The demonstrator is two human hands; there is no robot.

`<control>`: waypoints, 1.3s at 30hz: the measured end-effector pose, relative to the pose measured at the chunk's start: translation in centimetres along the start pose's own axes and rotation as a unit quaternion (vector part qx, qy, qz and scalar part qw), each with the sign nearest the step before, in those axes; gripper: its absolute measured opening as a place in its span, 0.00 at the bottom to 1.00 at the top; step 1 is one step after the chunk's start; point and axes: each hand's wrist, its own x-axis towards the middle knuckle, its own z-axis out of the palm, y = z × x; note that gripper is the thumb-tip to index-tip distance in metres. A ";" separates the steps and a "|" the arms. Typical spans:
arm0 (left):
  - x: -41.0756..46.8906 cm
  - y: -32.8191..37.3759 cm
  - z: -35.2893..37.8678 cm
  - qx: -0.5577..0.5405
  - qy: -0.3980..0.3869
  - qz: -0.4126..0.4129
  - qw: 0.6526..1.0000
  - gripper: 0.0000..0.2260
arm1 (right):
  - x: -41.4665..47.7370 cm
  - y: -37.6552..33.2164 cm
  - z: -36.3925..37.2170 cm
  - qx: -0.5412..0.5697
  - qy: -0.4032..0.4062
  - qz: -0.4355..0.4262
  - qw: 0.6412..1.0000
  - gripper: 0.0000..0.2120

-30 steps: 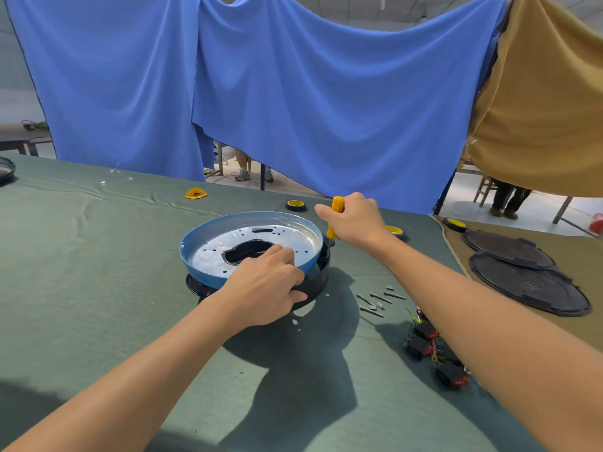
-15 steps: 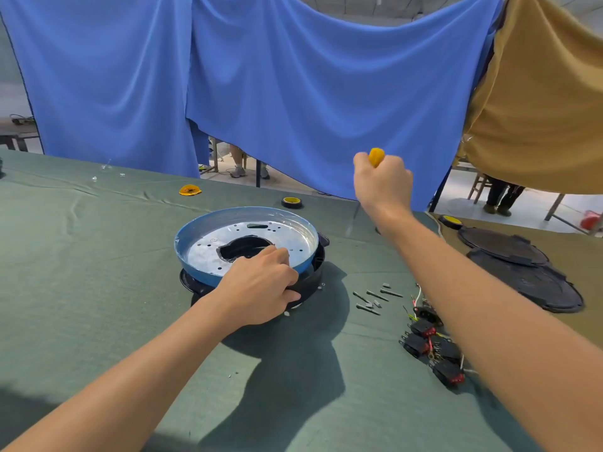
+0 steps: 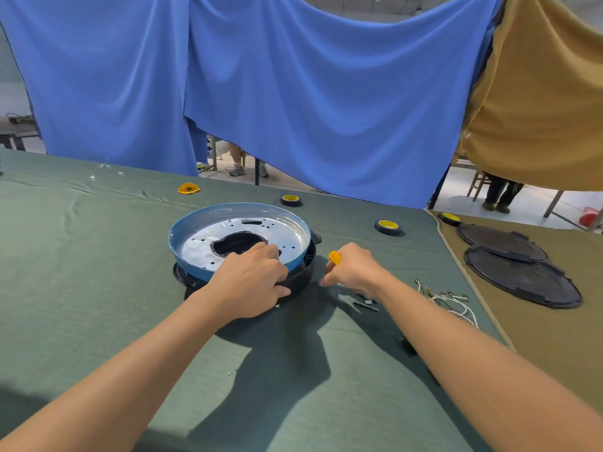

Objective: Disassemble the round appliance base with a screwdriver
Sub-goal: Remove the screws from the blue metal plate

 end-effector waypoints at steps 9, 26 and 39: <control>-0.1 0.1 0.9 0.028 -0.002 0.011 1.000 0.14 | 0.1 0.3 0.9 -0.058 0.029 -0.030 0.997 0.07; 0.0 2.8 1.0 0.036 0.027 0.010 0.999 0.14 | -4.8 5.8 -1.3 -0.159 0.031 -0.021 0.986 0.06; -1.2 2.5 0.9 -0.002 0.116 0.035 0.993 0.13 | -6.2 6.4 -1.0 -0.189 0.146 0.038 0.970 0.07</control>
